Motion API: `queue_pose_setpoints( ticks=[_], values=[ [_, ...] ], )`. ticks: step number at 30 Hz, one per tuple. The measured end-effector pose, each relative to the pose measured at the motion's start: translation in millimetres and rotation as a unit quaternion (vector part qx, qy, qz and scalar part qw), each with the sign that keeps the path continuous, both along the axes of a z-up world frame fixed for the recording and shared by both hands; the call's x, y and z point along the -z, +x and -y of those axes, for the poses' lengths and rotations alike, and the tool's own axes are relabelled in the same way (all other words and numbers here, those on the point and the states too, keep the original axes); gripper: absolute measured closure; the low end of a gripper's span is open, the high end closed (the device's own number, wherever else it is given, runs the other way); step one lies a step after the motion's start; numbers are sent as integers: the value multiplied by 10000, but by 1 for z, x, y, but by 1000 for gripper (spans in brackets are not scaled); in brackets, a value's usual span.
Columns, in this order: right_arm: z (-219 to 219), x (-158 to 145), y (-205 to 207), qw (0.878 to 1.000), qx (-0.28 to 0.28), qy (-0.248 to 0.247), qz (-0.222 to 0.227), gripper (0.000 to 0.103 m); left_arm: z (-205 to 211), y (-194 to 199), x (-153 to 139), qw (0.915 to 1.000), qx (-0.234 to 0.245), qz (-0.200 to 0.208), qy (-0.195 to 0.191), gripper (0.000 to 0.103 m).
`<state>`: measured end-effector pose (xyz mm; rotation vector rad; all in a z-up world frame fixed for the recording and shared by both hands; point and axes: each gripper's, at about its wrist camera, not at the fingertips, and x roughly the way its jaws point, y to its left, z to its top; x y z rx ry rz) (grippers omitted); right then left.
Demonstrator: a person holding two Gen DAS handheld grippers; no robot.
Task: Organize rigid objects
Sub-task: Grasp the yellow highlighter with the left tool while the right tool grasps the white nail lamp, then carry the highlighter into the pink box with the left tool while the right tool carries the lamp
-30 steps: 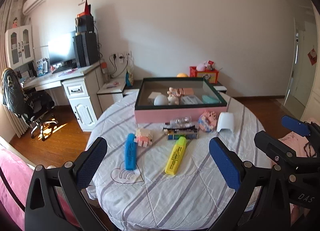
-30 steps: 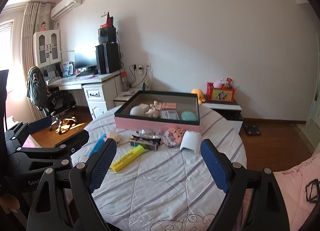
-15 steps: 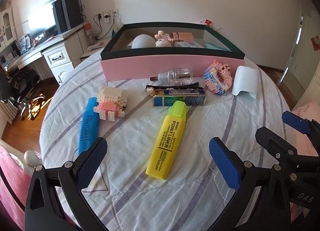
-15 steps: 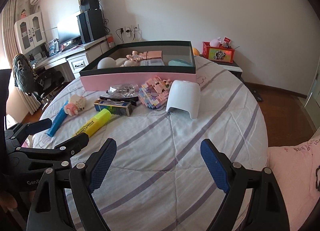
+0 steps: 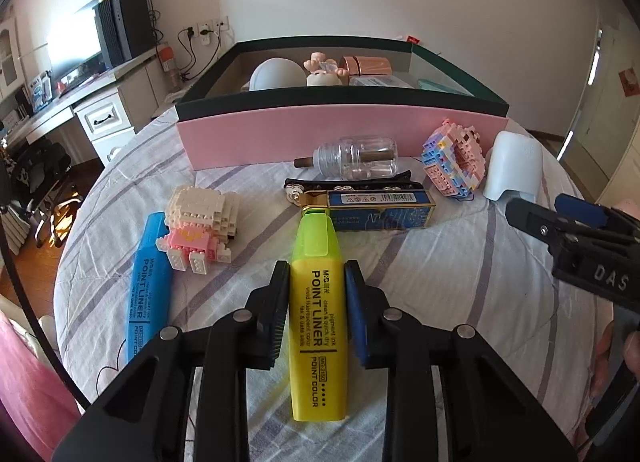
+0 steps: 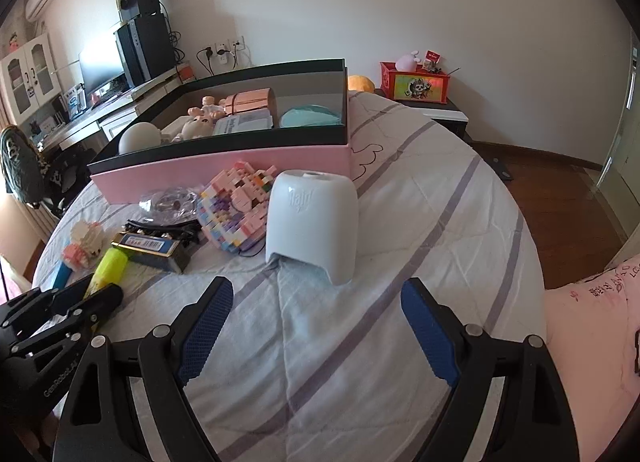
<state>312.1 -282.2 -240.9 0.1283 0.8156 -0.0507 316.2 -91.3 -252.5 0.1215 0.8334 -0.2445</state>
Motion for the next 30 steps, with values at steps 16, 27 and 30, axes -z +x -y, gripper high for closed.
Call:
queue_pose_setpoints(
  ticks=[16,27,30],
  values=[
    [9,9,36,9979,-436,445,-178,50,-5,-10,-8,9999,56,93,-81,76],
    [-12,-10,-24,9953,-695,488,474,50,-12,-42,-44,9980,36,578,-260,76],
    [-29,-34,-48,9904,-935,425,924,50,-17,-57,-63,9949,-56,934,-382,76]
  ],
)
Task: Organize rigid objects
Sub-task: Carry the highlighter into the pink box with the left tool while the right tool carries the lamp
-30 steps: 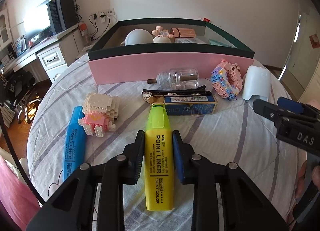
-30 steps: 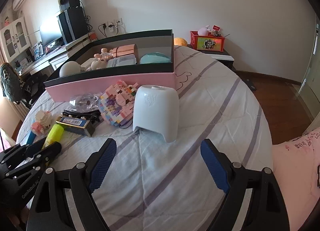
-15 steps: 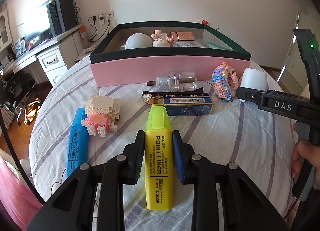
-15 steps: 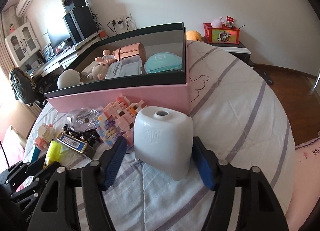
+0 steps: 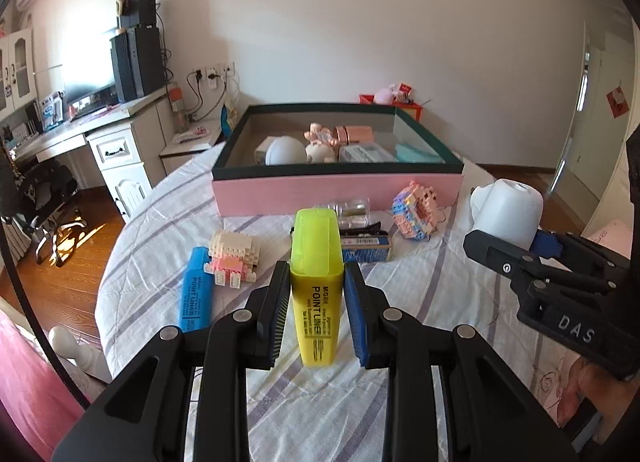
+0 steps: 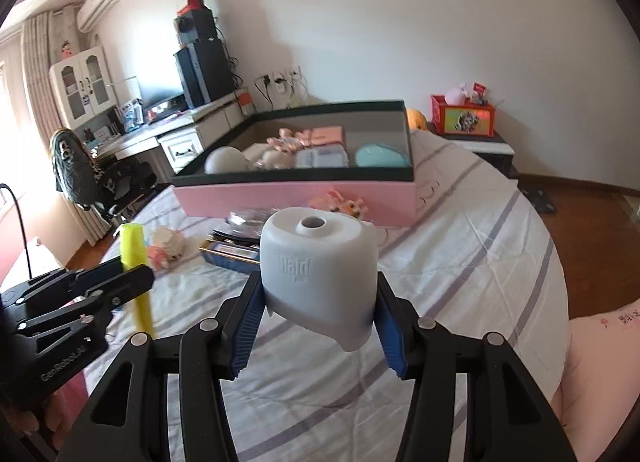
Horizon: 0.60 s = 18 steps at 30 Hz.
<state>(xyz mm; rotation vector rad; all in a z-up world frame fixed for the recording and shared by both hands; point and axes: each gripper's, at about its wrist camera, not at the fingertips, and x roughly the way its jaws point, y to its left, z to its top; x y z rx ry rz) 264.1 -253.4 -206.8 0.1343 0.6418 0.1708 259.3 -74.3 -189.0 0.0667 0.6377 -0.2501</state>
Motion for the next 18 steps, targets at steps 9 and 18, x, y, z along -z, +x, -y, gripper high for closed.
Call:
queue_pose_setpoints(
  ticks=[9,18],
  values=[
    [-40,-62,-45,9944,-271,-202,1005,49,-14,-41,-50,9951,-340,923,-2,76],
    [-57,-87,-67,9898,-301,-359,1348,49,-16,-67,-75,9911,-323,1291,-12,76]
  ],
)
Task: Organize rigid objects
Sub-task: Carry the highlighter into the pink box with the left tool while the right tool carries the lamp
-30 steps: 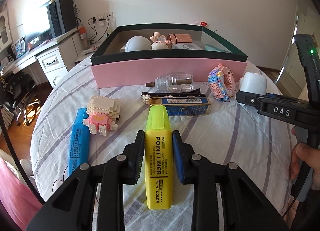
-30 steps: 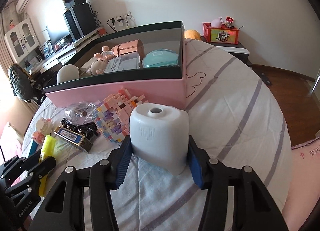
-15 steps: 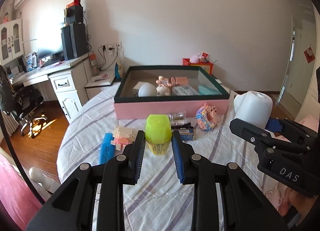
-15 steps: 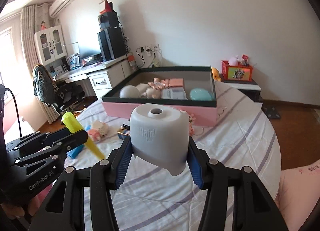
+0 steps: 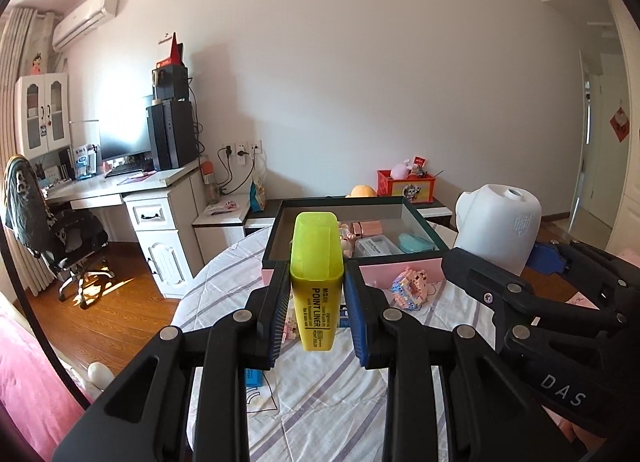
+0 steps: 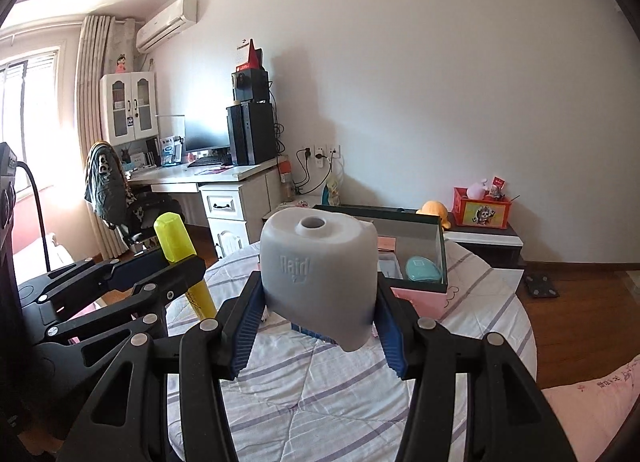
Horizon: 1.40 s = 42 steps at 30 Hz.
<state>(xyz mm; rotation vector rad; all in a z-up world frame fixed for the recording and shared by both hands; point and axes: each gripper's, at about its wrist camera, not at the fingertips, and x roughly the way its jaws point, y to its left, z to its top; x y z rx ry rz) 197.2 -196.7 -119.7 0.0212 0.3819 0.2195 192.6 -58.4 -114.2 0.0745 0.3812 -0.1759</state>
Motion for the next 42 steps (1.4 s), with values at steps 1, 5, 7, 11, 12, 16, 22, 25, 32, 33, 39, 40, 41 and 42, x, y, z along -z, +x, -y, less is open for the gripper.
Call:
queue_pose_setpoints(
  ticks=[1,5,7,11,12,16,22,25,32,33,39,40,41,42],
  values=[
    [-1,-1,-1,10000,4,-3,2,49,-1,-2,-1,10000,-12,24,0,76],
    [-2,-4,-4,10000,-20,-19,28,49,-2,-4,-4,10000,-60,71,-14,76],
    [-2,-5,-4,10000,-30,-20,37,49,-2,-5,-4,9999,-68,85,3,76],
    [-5,-6,-2,10000,-80,-26,29,49,-3,-3,-4,9998,-137,116,17,76],
    [-5,-5,0,9999,-100,-29,19,49,-2,-2,-3,9998,-173,127,24,76],
    [-4,-3,13,9999,-164,-25,-19,49,-5,8,-2,9993,-350,140,63,76],
    [-9,1,39,9995,-289,-39,-77,49,-4,34,1,9987,-488,98,112,76],
    [-9,3,61,9993,-334,-58,-133,49,2,60,2,9989,-426,60,211,76],
    [2,3,134,9991,-223,-221,-295,49,23,152,-3,9990,-138,-85,412,76],
    [5,4,149,9988,-200,-265,-355,49,27,170,-1,9988,-84,-187,454,76],
    [18,16,232,9963,-95,-377,-771,49,46,268,12,9954,89,-748,592,76],
    [19,21,247,9947,-73,-411,-944,49,48,283,15,9944,128,-876,583,76],
    [21,26,259,9938,-66,-406,-1030,49,52,297,19,9930,134,-981,640,76],
    [22,30,269,9927,-15,-458,-1114,49,55,309,23,9921,112,-1043,690,76]
  ],
)
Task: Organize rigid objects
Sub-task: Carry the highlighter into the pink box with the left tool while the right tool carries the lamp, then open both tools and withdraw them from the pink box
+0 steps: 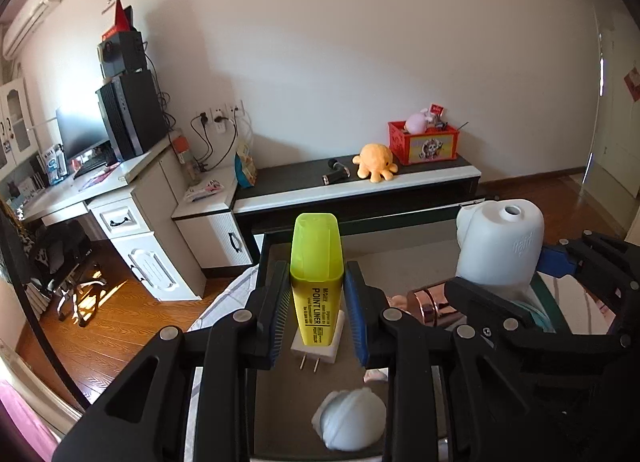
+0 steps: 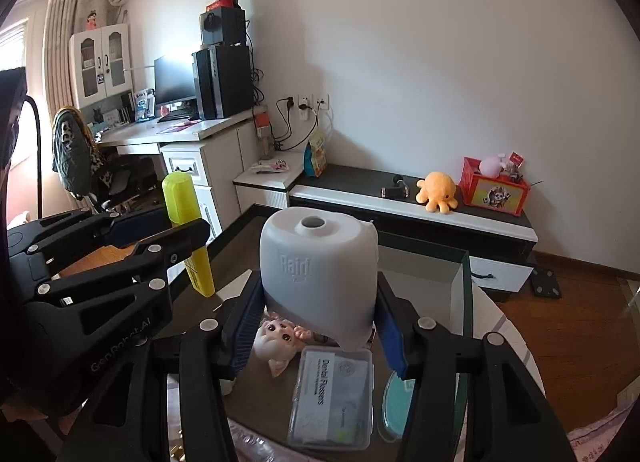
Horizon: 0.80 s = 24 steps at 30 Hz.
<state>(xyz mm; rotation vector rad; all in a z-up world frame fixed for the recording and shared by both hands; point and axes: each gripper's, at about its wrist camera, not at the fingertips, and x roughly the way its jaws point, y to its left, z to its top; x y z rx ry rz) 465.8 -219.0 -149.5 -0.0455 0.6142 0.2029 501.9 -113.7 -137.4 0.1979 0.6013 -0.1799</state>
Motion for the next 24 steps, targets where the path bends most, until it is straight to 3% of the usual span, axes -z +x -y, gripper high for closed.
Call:
queue_pose_setpoints(
  ticks=[4,9,11,14,16,19,21,24],
  values=[
    [4,17,33,9987,170,-299,-369,49,12,40,27,9986,-21,-481,205,76],
    [13,41,59,9950,321,-517,-797,49,21,57,52,9969,-124,-680,388,75],
    [17,46,62,9941,381,-532,-869,48,23,59,57,9959,-168,-721,522,70],
    [20,45,63,9936,387,-471,-954,46,21,55,54,9958,-242,-693,544,51],
    [21,45,58,9933,413,-499,-960,41,17,49,48,9961,-358,-567,581,32],
    [27,39,48,9944,462,-312,-893,32,4,32,34,9975,-393,-389,438,15],
    [28,28,34,9959,499,-183,-734,20,-5,15,24,9984,-406,-280,284,11],
    [26,7,3,9981,444,6,-417,20,-22,-19,3,9990,-434,-42,-47,5]
  ],
)
